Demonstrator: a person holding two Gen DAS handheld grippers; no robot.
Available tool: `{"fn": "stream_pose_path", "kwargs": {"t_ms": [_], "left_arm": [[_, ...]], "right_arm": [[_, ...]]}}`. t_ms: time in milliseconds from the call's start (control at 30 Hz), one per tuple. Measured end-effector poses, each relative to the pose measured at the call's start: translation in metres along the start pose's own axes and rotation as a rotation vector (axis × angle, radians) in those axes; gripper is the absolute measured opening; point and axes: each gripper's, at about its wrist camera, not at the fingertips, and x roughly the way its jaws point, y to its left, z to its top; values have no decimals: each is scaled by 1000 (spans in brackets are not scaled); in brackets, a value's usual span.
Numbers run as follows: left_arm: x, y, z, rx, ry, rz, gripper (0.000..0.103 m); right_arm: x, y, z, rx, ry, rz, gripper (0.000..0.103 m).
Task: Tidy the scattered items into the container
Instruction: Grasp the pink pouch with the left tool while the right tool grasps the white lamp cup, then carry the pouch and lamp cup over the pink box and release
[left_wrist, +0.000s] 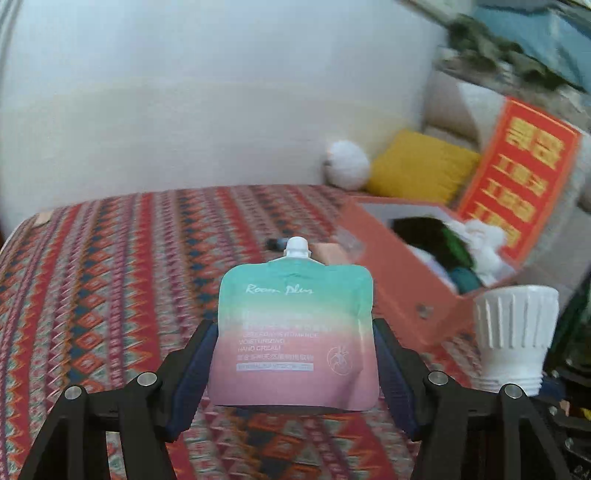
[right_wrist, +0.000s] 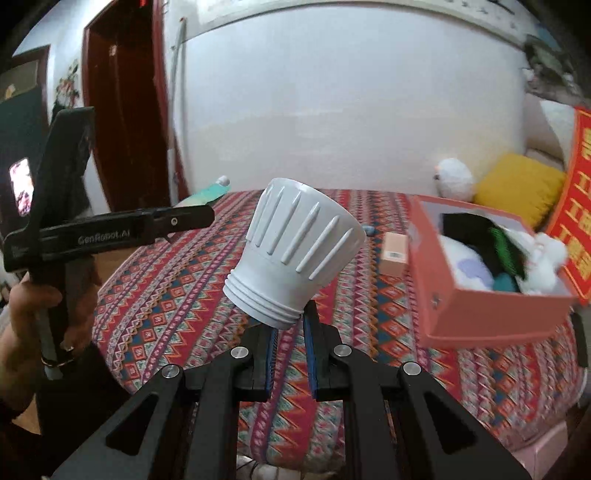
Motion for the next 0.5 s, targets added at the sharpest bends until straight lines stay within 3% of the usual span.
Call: {"fn": "stream_pose_path", "kwargs": {"t_ms": [267, 500], "left_arm": [[28, -99, 41, 148, -25, -147, 69], [84, -181, 98, 245, -44, -236, 69]], "right_arm": [[-48, -77, -3, 95, -73, -163, 14], [-67, -160, 41, 111, -157, -302, 14]]}}
